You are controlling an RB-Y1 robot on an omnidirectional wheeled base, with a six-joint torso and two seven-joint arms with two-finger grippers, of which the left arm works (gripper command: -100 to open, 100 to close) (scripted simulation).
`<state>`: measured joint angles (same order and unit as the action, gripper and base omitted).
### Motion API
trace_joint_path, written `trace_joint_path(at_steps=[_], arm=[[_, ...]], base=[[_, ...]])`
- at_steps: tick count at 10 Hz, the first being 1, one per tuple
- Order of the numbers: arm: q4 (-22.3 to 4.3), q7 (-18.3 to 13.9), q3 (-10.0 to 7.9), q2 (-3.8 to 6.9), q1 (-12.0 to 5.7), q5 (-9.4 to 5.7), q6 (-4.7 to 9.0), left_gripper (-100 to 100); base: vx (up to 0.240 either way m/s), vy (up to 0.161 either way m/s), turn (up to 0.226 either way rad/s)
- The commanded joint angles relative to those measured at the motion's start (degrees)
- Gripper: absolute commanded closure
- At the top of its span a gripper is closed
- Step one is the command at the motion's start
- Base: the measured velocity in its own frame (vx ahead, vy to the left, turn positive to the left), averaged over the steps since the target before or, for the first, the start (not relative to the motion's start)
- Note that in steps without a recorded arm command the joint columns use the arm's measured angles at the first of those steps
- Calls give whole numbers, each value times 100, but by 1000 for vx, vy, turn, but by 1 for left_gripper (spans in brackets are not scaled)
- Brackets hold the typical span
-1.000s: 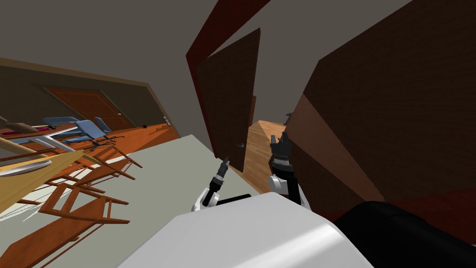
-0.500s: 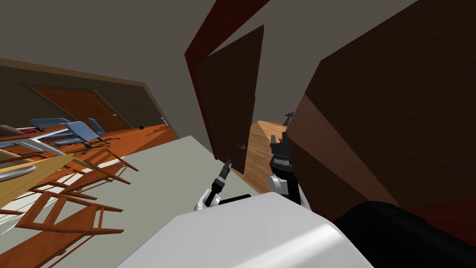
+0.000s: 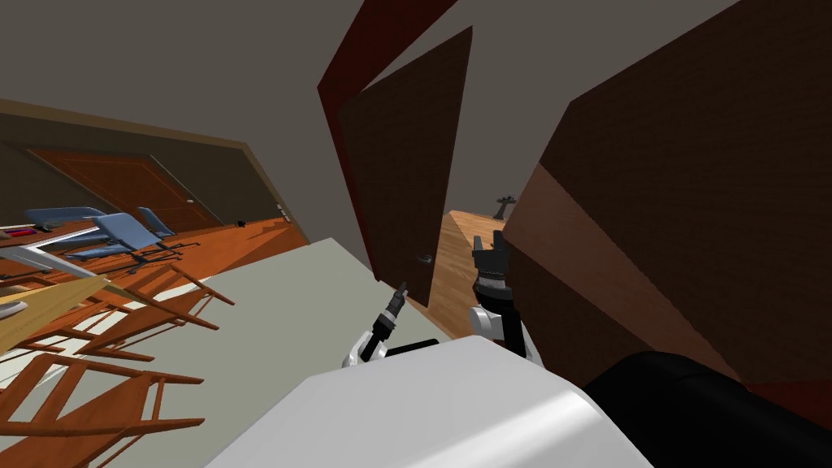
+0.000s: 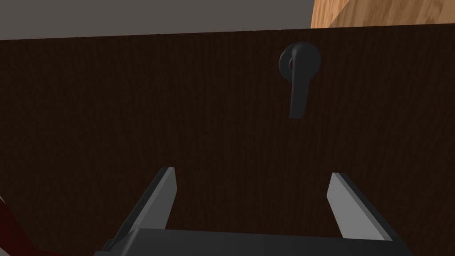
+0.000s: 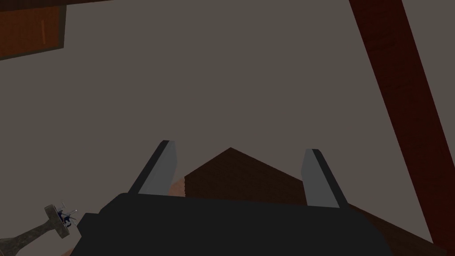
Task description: Push the door open
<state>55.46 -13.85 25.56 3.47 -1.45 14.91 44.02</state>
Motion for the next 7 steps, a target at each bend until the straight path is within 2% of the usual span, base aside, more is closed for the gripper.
trace_joint_path(at_steps=[1,4,7], arm=[[-184,5,7,-35,-69,2,60,-100],[-630,-57,133,-95,-224,49,106,-100],[-1058,-117,254,-165,-373,95,150,-100]], base=[[64,24,-10],[65,38,-30],[138,59,-32]])
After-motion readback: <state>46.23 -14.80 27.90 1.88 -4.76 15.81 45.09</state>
